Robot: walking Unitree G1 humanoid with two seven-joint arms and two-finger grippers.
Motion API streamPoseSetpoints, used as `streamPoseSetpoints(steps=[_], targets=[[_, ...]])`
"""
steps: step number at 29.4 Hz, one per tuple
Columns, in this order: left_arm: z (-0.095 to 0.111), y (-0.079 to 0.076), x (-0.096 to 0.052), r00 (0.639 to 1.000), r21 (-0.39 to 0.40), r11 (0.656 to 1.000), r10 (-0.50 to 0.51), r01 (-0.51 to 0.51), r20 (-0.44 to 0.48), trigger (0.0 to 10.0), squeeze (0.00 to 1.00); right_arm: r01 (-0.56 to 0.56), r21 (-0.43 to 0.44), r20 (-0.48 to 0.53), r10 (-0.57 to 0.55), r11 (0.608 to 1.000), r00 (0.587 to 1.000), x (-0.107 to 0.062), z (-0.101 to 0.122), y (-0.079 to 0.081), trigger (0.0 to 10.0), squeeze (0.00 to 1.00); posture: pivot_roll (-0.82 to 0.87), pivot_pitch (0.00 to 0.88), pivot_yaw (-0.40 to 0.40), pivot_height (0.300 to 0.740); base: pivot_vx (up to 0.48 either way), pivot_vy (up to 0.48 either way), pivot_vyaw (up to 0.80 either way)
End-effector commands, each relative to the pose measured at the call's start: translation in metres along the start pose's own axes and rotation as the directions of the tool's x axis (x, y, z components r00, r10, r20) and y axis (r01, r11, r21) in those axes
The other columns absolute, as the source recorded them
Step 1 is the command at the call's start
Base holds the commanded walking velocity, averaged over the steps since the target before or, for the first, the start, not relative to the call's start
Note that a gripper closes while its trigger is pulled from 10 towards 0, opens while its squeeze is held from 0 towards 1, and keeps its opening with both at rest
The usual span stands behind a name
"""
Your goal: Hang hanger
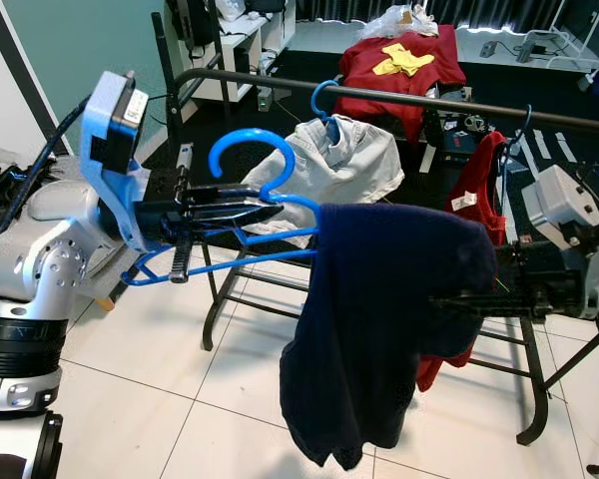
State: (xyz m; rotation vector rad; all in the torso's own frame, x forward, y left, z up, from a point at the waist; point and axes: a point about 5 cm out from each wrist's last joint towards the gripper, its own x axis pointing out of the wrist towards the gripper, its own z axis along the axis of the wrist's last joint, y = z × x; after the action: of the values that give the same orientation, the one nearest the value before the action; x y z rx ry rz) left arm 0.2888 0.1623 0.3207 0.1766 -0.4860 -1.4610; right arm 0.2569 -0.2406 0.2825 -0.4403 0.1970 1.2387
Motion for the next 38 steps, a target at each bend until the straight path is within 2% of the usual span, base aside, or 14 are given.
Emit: streamPoseSetpoints(steps=[1,9,13,18,22,24,30,31,32,33,34,35,36,38], targets=[[0.010,0.004,-0.010,1.000,0.044,0.999,0.029,-0.029,-0.003,0.0,0.00,-0.014,-0.007,0.010,0.015,1.000,1.000,0.000,0.003,0.003,0.0,0.00,-0.03,0.054,0.019,0.740,0.000,0.000,0.00],[0.010,0.005,-0.015,0.999,0.045,0.998,0.046,-0.045,-0.009,0.0,0.00,-0.007,-0.007,0.014,0.007,1.000,1.000,-0.002,0.003,0.002,0.0,0.00,-0.04,0.047,0.016,0.740,0.000,0.000,0.00],[-0.005,0.001,-0.031,0.990,0.017,0.998,0.066,-0.065,-0.121,0.0,0.00,0.122,-0.048,0.112,-0.116,0.991,0.987,-0.011,0.017,-0.013,0.0,0.00,-0.04,0.044,0.014,0.740,0.000,0.000,0.00],[-0.014,-0.002,-0.035,0.983,0.005,0.998,0.064,-0.064,-0.173,0.0,0.00,0.174,-0.052,0.161,-0.163,0.983,0.973,-0.015,0.024,-0.019,0.0,0.00,-0.04,0.045,0.014,0.740,0.000,0.000,0.00],[-0.042,-0.011,-0.047,0.949,-0.035,0.997,0.061,-0.075,-0.308,0.0,0.00,0.314,-0.015,0.262,-0.299,0.949,0.918,-0.025,0.032,-0.034,0.0,0.00,-0.03,0.048,0.013,0.740,0.000,0.000,0.00],[-0.067,-0.020,-0.062,0.914,-0.099,0.987,0.080,-0.129,-0.398,0.0,0.00,0.414,0.056,0.234,-0.415,0.908,0.879,-0.022,0.017,-0.043,0.0,0.00,-0.03,0.049,0.010,0.740,0.000,0.000,0.00],[-0.085,-0.030,-0.072,0.886,-0.152,0.972,0.091,-0.178,-0.455,0.0,0.00,0.496,0.114,0.155,-0.508,0.861,0.847,-0.015,-0.006,-0.048,0.0,0.00,-0.03,0.050,0.010,0.740,0.000,0.000,0.00],[-0.101,-0.038,-0.077,0.856,-0.168,0.961,0.109,-0.221,-0.505,0.0,0.00,0.547,0.160,0.096,-0.564,0.822,0.820,-0.006,-0.024,-0.050,0.0,0.00,-0.03,0.051,0.009,0.740,0.000,0.000,0.00],[-0.120,-0.045,-0.079,0.819,-0.169,0.942,0.153,-0.290,-0.553,5.2,0.00,0.583,0.192,0.029,-0.598,0.790,0.801,0.007,-0.044,-0.047,10.0,0.00,-0.02,0.052,0.004,0.740,0.000,0.000,0.00],[-0.120,-0.045,-0.079,0.819,-0.169,0.942,0.153,-0.290,-0.553,5.2,0.00,0.583,0.192,0.029,-0.598,0.790,0.801,0.007,-0.044,-0.047,10.0,0.00,-0.02,0.052,0.004,0.740,0.000,0.000,0.00],[-0.157,-0.057,-0.078,0.718,-0.128,0.863,0.316,-0.490,-0.620,10.0,0.00,0.643,0.250,-0.092,-0.643,0.724,0.760,0.033,-0.088,-0.032,10.0,0.00,-0.02,0.052,-0.002,0.740,0.000,0.000,0.00],[-0.157,-0.057,-0.078,0.718,-0.128,0.863,0.316,-0.490,-0.620,10.0,0.00,0.643,0.250,-0.092,-0.643,0.724,0.760,0.033,-0.088,-0.032,10.0,0.00,-0.02,0.052,-0.002,0.740,0.000,0.000,0.00],[-0.174,-0.060,-0.079,0.639,-0.120,0.775,0.410,-0.620,-0.651,10.0,0.00,0.673,0.295,-0.132,-0.668,0.679,0.732,0.041,-0.108,-0.024,10.0,0.00,-0.02,0.052,-0.004,0.740,0.000,0.000,0.77],[-0.174,-0.060,-0.079,0.639,-0.120,0.775,0.410,-0.620,-0.651,10.0,0.00,0.673,0.295,-0.132,-0.668,0.679,0.732,0.041,-0.108,-0.024,10.0,0.00,-0.02,0.052,-0.004,0.740,0.000,0.000,0.77]])
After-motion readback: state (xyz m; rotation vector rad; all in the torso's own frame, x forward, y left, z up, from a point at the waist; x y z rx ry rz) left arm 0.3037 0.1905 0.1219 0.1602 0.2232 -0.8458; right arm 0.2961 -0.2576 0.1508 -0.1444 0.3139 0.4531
